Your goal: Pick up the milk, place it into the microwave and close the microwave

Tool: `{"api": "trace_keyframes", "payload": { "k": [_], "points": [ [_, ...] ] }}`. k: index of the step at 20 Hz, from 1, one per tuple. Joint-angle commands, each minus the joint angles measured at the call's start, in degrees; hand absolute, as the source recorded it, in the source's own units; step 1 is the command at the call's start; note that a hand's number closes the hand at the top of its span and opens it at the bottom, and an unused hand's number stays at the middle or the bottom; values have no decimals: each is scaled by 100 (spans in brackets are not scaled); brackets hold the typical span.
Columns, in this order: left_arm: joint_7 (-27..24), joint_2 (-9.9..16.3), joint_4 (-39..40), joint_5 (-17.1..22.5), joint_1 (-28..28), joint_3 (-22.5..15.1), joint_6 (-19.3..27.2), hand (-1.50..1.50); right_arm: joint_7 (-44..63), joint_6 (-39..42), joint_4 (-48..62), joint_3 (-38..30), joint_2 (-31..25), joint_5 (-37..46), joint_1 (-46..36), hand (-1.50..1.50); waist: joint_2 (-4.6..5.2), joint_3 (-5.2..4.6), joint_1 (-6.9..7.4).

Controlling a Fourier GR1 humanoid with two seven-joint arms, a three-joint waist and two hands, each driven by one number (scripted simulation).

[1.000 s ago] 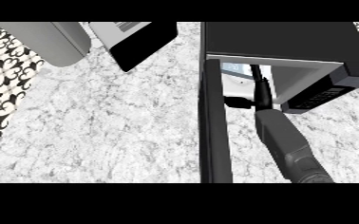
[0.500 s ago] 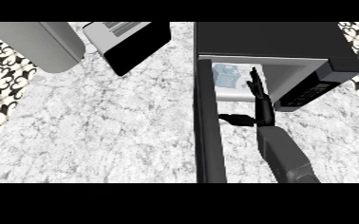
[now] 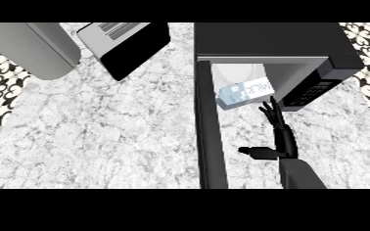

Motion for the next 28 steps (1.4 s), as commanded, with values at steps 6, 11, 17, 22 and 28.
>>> {"api": "trace_keyframes", "payload": {
  "k": [6, 11, 17, 22, 28],
  "points": [
    [652, -121, 288, -128, -928, -272, -137, -150, -23, 890, -1180, 13, -572, -394, 1171, -150, 24, 7, -89],
    [584, 12, 596, -923, -772, -984, -225, -150, -299, 983, -1639, -12, -699, -537, 1896, 150, 19, 9, -39],
    [1543, -567, 1039, -1706, -2139, -1269, 158, 150, 375, 1357, -2410, -113, -990, -952, 2311, -150, 29, 8, -65],
    [1531, -1092, 1929, -1490, -2773, -1188, 12, 150, 310, 2025, -2515, -409, -1463, -1461, 2733, -150, 39, 10, -37],
    [2198, -1694, 2172, -2128, -3503, -1071, 731, 150, 36, 2416, -2359, -628, -1862, -1774, 3119, -150, 37, 16, -37]
  ]
}}
